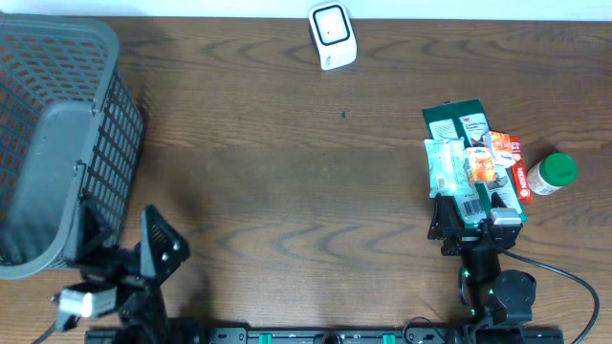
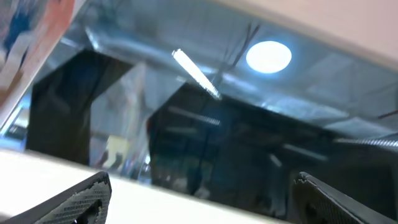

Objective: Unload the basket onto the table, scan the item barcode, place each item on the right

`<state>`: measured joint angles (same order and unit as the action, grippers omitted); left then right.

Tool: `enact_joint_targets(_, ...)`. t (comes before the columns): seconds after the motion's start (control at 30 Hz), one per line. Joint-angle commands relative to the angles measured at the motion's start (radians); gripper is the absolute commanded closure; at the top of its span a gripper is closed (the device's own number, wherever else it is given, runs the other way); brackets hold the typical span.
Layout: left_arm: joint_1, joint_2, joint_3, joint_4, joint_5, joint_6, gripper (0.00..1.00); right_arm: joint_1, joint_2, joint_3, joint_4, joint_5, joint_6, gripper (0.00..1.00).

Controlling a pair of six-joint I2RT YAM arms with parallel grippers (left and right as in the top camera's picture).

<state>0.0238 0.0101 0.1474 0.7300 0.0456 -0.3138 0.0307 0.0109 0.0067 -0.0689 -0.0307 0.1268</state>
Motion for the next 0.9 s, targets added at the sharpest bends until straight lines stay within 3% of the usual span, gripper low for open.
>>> enact_joint_targets(0.0, 0.004, -0.008, -0.074, 0.009, -0.032, 0.010, 0.07, 0.008, -0.005, -0.002, -0.003, -0.004, 0.015, 0.01)
enact_joint_targets(0.2, 0.004, -0.008, -0.143, -0.048, -0.036, 0.010, 0.07, 0.008, -0.005, -0.002, -0.003, -0.004, 0.015, 0.01)
enact_joint_targets(0.53, 0.003, -0.008, -0.143, -0.618, -0.031, 0.010, 0.07, 0.008, -0.005, -0.002, -0.003, -0.004, 0.014, 0.01)
enact_joint_targets(0.67, 0.003, -0.008, -0.143, -0.703, -0.006, 0.019, 0.07, 0.008, -0.005, -0.002, -0.003, -0.004, 0.015, 0.01)
enact_joint_targets(0.87, 0.003, -0.008, -0.143, -0.756, 0.065, 0.170, 0.06, 0.008, -0.005, -0.002, -0.003, -0.004, 0.015, 0.01)
